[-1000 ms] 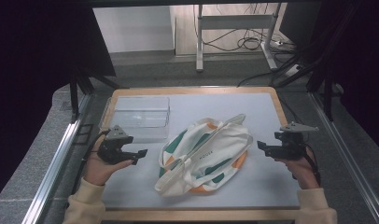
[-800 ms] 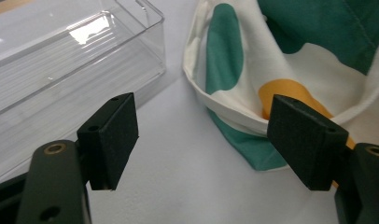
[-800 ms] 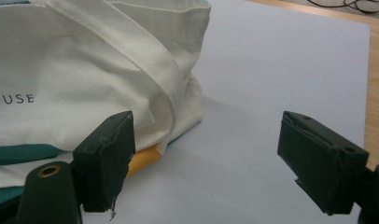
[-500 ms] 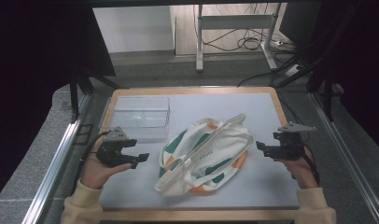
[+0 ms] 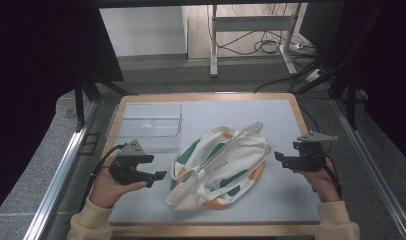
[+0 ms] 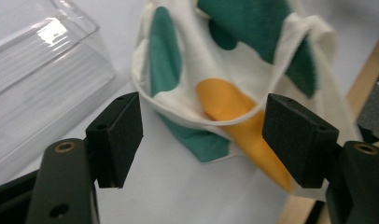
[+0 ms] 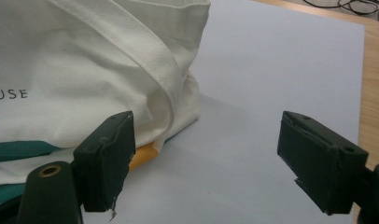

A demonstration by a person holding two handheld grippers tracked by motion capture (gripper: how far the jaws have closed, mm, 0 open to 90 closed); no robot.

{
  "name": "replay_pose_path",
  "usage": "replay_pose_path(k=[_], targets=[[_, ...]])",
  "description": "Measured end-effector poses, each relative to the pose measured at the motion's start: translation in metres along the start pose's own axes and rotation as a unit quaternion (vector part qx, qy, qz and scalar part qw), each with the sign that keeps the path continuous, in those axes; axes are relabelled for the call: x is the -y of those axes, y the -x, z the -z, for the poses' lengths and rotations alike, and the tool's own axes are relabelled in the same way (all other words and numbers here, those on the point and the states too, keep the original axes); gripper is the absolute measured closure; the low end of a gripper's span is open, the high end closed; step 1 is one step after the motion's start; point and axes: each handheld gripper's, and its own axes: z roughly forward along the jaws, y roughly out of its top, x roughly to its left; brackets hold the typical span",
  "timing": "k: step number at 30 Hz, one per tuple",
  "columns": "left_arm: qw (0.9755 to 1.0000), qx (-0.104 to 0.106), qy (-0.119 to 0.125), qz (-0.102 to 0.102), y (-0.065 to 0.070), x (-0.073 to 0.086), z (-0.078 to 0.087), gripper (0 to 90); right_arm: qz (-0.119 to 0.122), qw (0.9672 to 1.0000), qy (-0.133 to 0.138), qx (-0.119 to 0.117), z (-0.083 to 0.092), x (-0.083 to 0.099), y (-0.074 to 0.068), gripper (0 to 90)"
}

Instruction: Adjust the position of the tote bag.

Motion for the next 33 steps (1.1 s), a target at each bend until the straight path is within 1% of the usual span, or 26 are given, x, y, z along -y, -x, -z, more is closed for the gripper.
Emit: replay_pose_path(k=[3, 4, 5, 8, 11, 15, 16, 19, 21, 24, 26, 28, 29, 31, 33], targets=[[0.9999, 0.015, -0.003, -0.006, 0.01, -0.003, -0.001, 29.9, -0.001, 1.0, 0.0, 0.002, 0.0, 0.0, 0.0, 19.8], [0.9999, 0.015, -0.003, -0.006, 0.01, -0.003, -0.001, 30.2, -0.001, 1.0, -0.001, 0.003, 0.0, 0.0, 0.0, 19.7], [0.9997, 0.022, -0.008, -0.009, 0.016, -0.005, -0.003, 30.5, -0.001, 1.0, -0.001, 0.004, 0.0, 0.0, 0.0, 19.8], [0.9996, 0.022, -0.015, -0.012, 0.021, -0.006, -0.006, 31.0, 0.0, 1.0, -0.003, 0.005, 0.0, 0.0, 0.0, 19.8], [0.9997, 0.011, -0.019, -0.012, 0.021, -0.005, -0.009, 31.6, 0.002, 0.9999, -0.009, 0.007, -0.001, 0.001, -0.001, 19.8], [0.9996, 0.015, -0.018, -0.015, 0.025, -0.006, -0.008, 31.9, -0.001, 0.9999, -0.011, 0.01, -0.002, 0.001, -0.001, 19.8], [0.9996, 0.015, -0.019, -0.017, 0.03, -0.007, -0.008, 32.0, -0.003, 0.9999, -0.012, 0.011, -0.003, 0.001, -0.001, 19.8], [0.9995, 0.018, -0.018, -0.02, 0.038, -0.009, -0.009, 32.6, -0.005, 0.9999, -0.014, 0.009, -0.003, 0.001, -0.001, 19.8], [0.9992, 0.021, -0.025, -0.025, 0.042, -0.009, -0.011, 32.7, -0.01, 0.9999, -0.014, 0.003, -0.002, 0.001, -0.001, 19.8], [0.9987, 0.026, -0.031, -0.03, 0.049, -0.008, -0.014, 33.1, -0.009, 0.9999, -0.01, -0.002, -0.001, -0.001, -0.003, 19.8], [0.9985, 0.028, -0.034, -0.034, 0.054, -0.007, -0.015, 33.4, -0.009, 0.9999, -0.011, -0.001, -0.002, 0.0, -0.003, 19.8], [0.9983, 0.025, -0.037, -0.038, 0.059, -0.005, -0.016, 33.6, -0.01, 0.9999, -0.012, 0.002, -0.002, 0.0, -0.003, 19.8], [0.9982, 0.025, -0.038, -0.038, 0.061, -0.004, -0.018, 34.3, -0.011, 0.9999, -0.013, 0.003, -0.002, 0.001, -0.002, 19.8], [0.9975, 0.031, -0.048, -0.04, 0.064, -0.001, -0.024, 35.8, -0.014, 0.9998, -0.014, 0.003, -0.002, 0.001, -0.001, 19.8], [0.9965, 0.036, -0.062, -0.044, 0.066, 0.001, -0.031, 40.7, -0.015, 0.9998, -0.014, 0.003, -0.002, 0.0, -0.002, 19.8]])
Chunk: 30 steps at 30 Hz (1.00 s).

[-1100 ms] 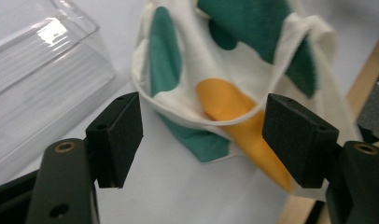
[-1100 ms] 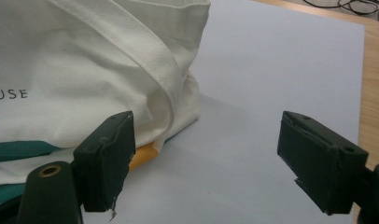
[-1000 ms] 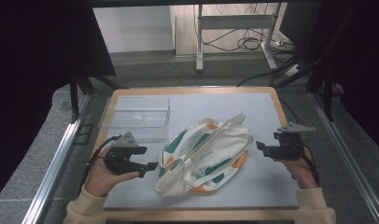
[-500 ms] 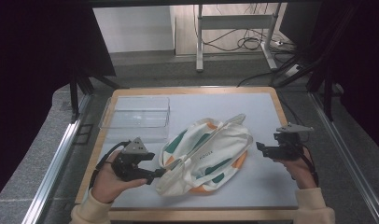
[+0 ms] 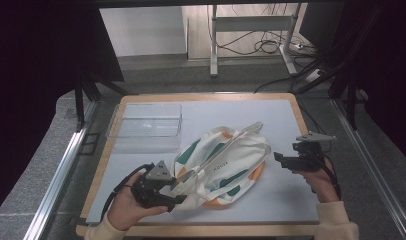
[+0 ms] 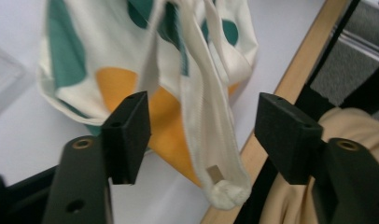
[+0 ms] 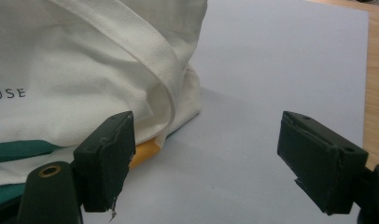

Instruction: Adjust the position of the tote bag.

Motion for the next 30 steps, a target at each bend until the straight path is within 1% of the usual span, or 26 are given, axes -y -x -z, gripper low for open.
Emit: replay_pose_path(k=[1, 2, 3, 4, 6, 8, 10, 12, 15, 22, 23, 24, 25, 29, 30], targets=[[1.0, 0.002, -0.007, 0.0, 0.001, 0.0, -0.004, 43.1, 0.0, 1.0, 0.0, 0.001, 0.0, 0.0, 0.0, 19.7], [1.0, 0.002, -0.007, 0.0, 0.001, 0.0, -0.004, 47.3, -0.001, 1.0, 0.0, 0.0, 0.0, 0.0, 0.0, 19.7], [0.9998, 0.002, -0.018, -0.004, -0.001, 0.001, -0.01, 53.6, 0.0, 1.0, -0.001, 0.0, -0.001, 0.0, 0.0, 19.7], [0.9998, 0.001, -0.019, -0.004, -0.002, 0.002, -0.012, 58.3, -0.001, 1.0, -0.001, 0.001, -0.001, 0.0, 0.0, 19.7], [0.9997, 0.009, -0.023, -0.003, -0.004, 0.003, -0.015, 67.0, -0.001, 1.0, -0.002, 0.002, -0.001, 0.001, 0.001, 19.7], [0.9997, 0.01, -0.024, -0.001, -0.008, 0.004, -0.015, 74.0, -0.001, 1.0, -0.003, 0.005, -0.002, 0.001, 0.002, 19.7], [0.9997, 0.01, -0.024, 0.001, -0.01, 0.004, -0.015, 78.3, -0.002, 1.0, -0.004, 0.007, -0.002, 0.001, 0.002, 19.7], [0.9996, 0.018, -0.022, 0.007, -0.013, 0.006, -0.016, 80.6, -0.002, 1.0, -0.004, 0.009, -0.002, 0.002, 0.002, 19.7], [0.9995, 0.021, -0.022, 0.008, -0.015, 0.006, -0.017, 82.3, 0.0, 1.0, -0.003, 0.007, -0.002, 0.001, 0.002, 19.8], [0.9995, 0.022, -0.023, 0.008, -0.016, 0.007, -0.016, 82.8, 0.006, 0.9999, 0.009, -0.011, 0.001, 0.001, 0.002, 23.2], [0.9995, 0.023, -0.022, 0.008, -0.015, 0.007, -0.016, 82.9, 0.003, 0.9998, 0.009, -0.016, 0.001, 0.001, 0.002, 24.2], [0.9995, 0.023, -0.022, 0.008, -0.015, 0.007, -0.016, 83.0, 0.003, 0.9998, 0.009, -0.016, 0.001, 0.001, 0.002, 24.2], [0.9994, 0.024, -0.025, 0.005, -0.016, 0.007, -0.016, 83.1, 0.002, 0.9997, 0.008, -0.023, 0.001, 0.0, 0.002, 25.5], [0.9995, 0.022, -0.023, 0.007, -0.015, 0.007, -0.016, 83.0, 0.013, 0.9994, 0.016, -0.028, 0.004, -0.001, 0.003, 26.7], [0.9994, 0.021, -0.025, 0.005, -0.015, 0.007, -0.016, 83.0, 0.015, 0.9993, 0.019, -0.029, 0.005, -0.001, 0.003, 26.7]])
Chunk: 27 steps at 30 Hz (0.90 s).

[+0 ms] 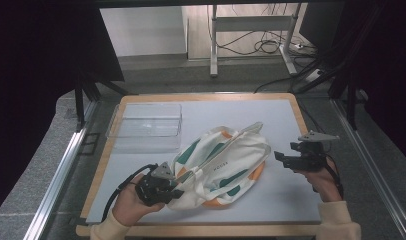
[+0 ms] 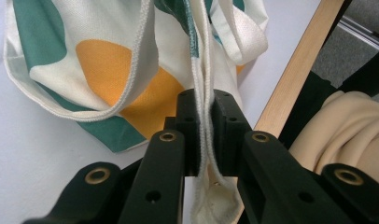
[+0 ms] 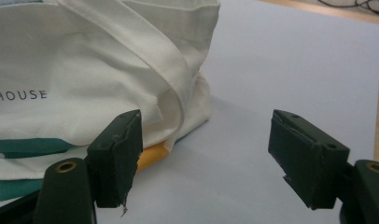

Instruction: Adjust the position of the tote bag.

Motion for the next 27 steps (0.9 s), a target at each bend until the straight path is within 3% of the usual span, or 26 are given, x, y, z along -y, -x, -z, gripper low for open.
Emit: replay_pose_path(k=[5, 10, 17, 23, 27], targets=[[1.0, -0.002, 0.002, 0.001, -0.001, 0.0, 0.001, 82.4, 0.044, 0.999, 0.004, 0.001, 0.004, -0.003, -0.002, 26.5], [1.0, 0.001, 0.003, 0.006, -0.002, 0.0, 0.0, 82.2, 0.044, 0.999, 0.008, -0.012, 0.006, -0.006, 0.001, 28.0], [1.0, 0.003, 0.002, 0.005, -0.001, 0.0, 0.0, 82.5, 0.048, 0.9988, 0.001, -0.009, 0.005, -0.013, -0.002, 27.0], [1.0, 0.002, 0.003, 0.003, -0.001, 0.0, 0.0, 82.7, 0.065, 0.9973, -0.025, -0.022, 0.004, -0.028, -0.001, 24.6], [1.0, 0.002, 0.003, 0.004, -0.002, 0.0, 0.0, 82.6, 0.075, 0.9968, -0.025, -0.01, 0.005, -0.041, 0.005, 26.0]])
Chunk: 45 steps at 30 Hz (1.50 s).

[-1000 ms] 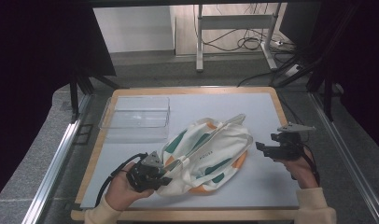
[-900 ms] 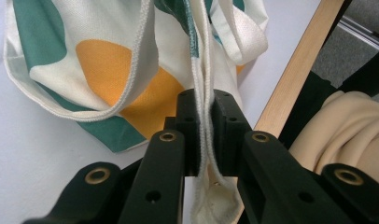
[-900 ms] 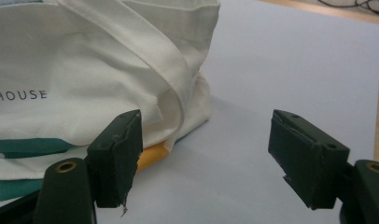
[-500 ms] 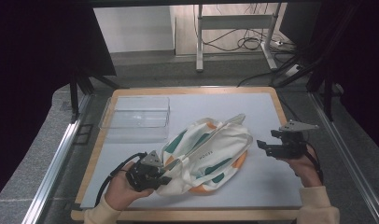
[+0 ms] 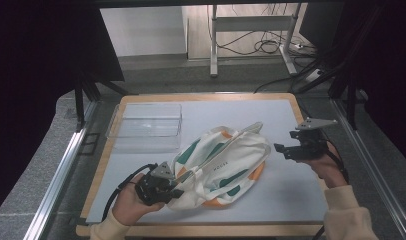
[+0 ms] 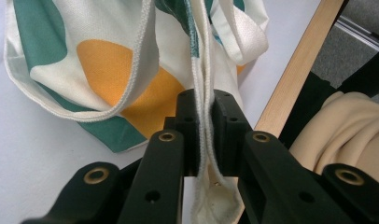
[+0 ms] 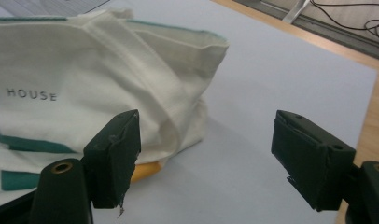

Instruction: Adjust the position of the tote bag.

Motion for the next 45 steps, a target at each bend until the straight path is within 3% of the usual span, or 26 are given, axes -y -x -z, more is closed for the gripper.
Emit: replay_pose_path(k=[5, 9, 12, 16, 22, 25, 28, 38, 40, 45], targets=[[1.0, 0.001, 0.001, 0.002, 0.0, 0.0, -0.001, 82.6, 0.006, 0.9999, -0.01, 0.001, -0.006, -0.01, 0.01, 29.3], [1.0, 0.0, 0.0, -0.002, 0.002, -0.001, -0.002, 82.8, 0.009, 0.9996, -0.022, -0.013, -0.019, -0.026, 0.024, 30.0], [1.0, 0.001, -0.005, -0.006, 0.0, -0.001, -0.001, 82.8, 0.012, 0.9994, -0.032, -0.008, -0.026, -0.034, 0.031, 30.0], [1.0, 0.002, -0.005, -0.005, 0.0, 0.0, -0.001, 82.7, 0.03, 0.9987, -0.041, 0.005, -0.034, -0.042, 0.035, 29.1], [1.0, 0.0, -0.001, -0.002, 0.001, 0.0, -0.001, 82.6, 0.043, 0.9973, -0.059, -0.005, -0.044, -0.044, 0.035, 27.1], [1.0, 0.0, -0.001, -0.001, 0.001, 0.0, -0.001, 82.5, 0.073, 0.9947, -0.07, -0.015, -0.053, -0.044, 0.035, 23.2], [1.0, 0.0, -0.001, -0.001, 0.0, 0.0, -0.001, 82.6, 0.107, 0.99, -0.089, -0.021, -0.063, -0.048, 0.032, 21.1], [1.0, 0.0, -0.004, -0.006, 0.0, 0.0, -0.001, 82.5, 0.128, 0.9861, -0.099, -0.037, -0.082, -0.061, 0.025, 20.4], [1.0, 0.001, -0.001, -0.001, 0.0, 0.0, -0.001, 82.5, 0.136, 0.9838, -0.104, -0.053, -0.088, -0.063, 0.022, 20.9], [1.0, 0.0, -0.002, -0.004, 0.001, 0.0, -0.001, 82.4, 0.163, 0.9783, -0.113, -0.061, -0.104, -0.068, 0.017, 20.1]])
